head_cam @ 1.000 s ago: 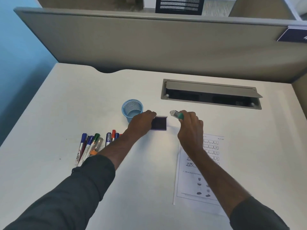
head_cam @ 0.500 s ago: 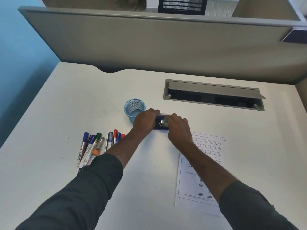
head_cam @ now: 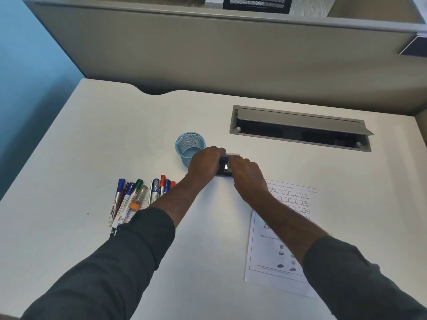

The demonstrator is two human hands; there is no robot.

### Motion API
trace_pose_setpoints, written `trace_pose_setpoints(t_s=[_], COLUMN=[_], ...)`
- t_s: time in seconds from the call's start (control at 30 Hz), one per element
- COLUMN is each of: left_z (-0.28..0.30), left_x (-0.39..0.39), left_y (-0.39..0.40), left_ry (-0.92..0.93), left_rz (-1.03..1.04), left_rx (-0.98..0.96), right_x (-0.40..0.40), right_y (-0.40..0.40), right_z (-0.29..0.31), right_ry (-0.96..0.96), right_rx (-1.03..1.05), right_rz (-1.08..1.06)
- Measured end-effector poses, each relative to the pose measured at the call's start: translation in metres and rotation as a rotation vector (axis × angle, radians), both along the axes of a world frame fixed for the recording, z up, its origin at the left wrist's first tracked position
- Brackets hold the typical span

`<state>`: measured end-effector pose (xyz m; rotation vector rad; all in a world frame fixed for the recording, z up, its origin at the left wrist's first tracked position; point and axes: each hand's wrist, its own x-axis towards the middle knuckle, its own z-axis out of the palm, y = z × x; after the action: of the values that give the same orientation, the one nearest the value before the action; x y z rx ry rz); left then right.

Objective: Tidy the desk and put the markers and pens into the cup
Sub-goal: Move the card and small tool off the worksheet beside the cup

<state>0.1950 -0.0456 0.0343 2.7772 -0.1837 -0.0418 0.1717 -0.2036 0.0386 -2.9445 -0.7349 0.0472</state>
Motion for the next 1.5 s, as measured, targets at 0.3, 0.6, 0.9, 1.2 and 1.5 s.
trace_pose_setpoints(t_s=[0.3, 0.6, 0.9, 1.2, 1.5], left_z=[0.003, 0.003, -0.029, -0.045, -0.041], left_x=[-0.002, -0.006, -0.037, -0.059, -0.081], left_y=[-0.002, -0.003, 0.004, 0.005, -0.012], left_ry=[-0.021, 0.013, -0.036, -0.062, -0.093], left_rz=[0.025, 0.011, -0.062, -0.083, 0.046], left_rx=[-0.025, -0.066, -0.019, 0.120, 0.067], right_x=[0.004, -0.006, -0.039, -0.062, -0.087], right_y=[0.007, -0.004, -0.034, -0.056, -0.087], right_z=[0.007, 0.008, 0.000, -0.011, 0.007], right_ry=[-0.046, -0.030, -0.079, -0.051, -0.008], right_rx=[-0.055, 0.085, 0.304, 0.316, 0.304], right_rz=[-0.025, -0.084, -0.153, -0.249, -0.301])
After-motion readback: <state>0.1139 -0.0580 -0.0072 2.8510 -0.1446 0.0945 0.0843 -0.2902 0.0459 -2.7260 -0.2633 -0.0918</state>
